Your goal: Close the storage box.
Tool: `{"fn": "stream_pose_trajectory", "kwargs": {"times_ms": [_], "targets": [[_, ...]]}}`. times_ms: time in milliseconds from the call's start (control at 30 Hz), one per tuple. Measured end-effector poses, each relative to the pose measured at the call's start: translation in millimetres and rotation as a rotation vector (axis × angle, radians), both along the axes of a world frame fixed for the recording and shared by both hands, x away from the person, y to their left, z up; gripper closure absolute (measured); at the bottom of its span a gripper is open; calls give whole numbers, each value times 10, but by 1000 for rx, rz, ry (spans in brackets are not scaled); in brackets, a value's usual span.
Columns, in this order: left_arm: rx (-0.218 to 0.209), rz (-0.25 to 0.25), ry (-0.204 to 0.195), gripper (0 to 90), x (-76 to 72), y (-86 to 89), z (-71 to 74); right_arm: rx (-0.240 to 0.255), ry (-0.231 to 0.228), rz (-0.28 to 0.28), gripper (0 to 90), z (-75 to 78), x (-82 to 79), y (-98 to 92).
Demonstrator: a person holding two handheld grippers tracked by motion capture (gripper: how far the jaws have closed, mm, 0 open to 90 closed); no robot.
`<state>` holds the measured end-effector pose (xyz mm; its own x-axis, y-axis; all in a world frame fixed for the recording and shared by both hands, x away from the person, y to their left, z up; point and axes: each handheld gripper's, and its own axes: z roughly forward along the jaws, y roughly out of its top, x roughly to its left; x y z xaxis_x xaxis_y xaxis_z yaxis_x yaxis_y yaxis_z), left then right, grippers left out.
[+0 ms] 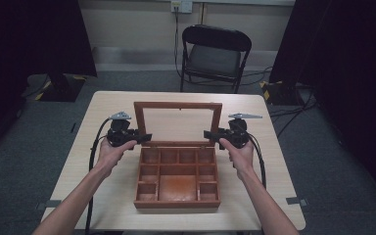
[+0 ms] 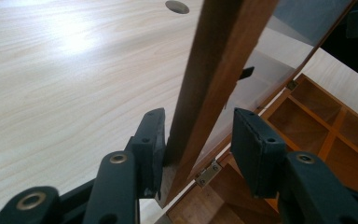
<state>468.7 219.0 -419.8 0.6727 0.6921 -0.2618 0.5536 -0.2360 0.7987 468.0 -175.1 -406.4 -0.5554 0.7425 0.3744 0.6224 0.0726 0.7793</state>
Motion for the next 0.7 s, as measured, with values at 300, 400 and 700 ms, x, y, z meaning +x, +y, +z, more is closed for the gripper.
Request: {"fn": "stream_pose_trajectory", "kwargs": {"times_ms": [300,400,700], "targets": [[-1,-1,6,545,-10,-3,4,-8,-12,-15,438,11,-54,-6],[9,-8,6,544,5,-13,8,-18,-11,-21,434,17,-69,-5],[8,-17,8,530,-16,-41,12,-7,1,4,350,39,-160,-52]]}}
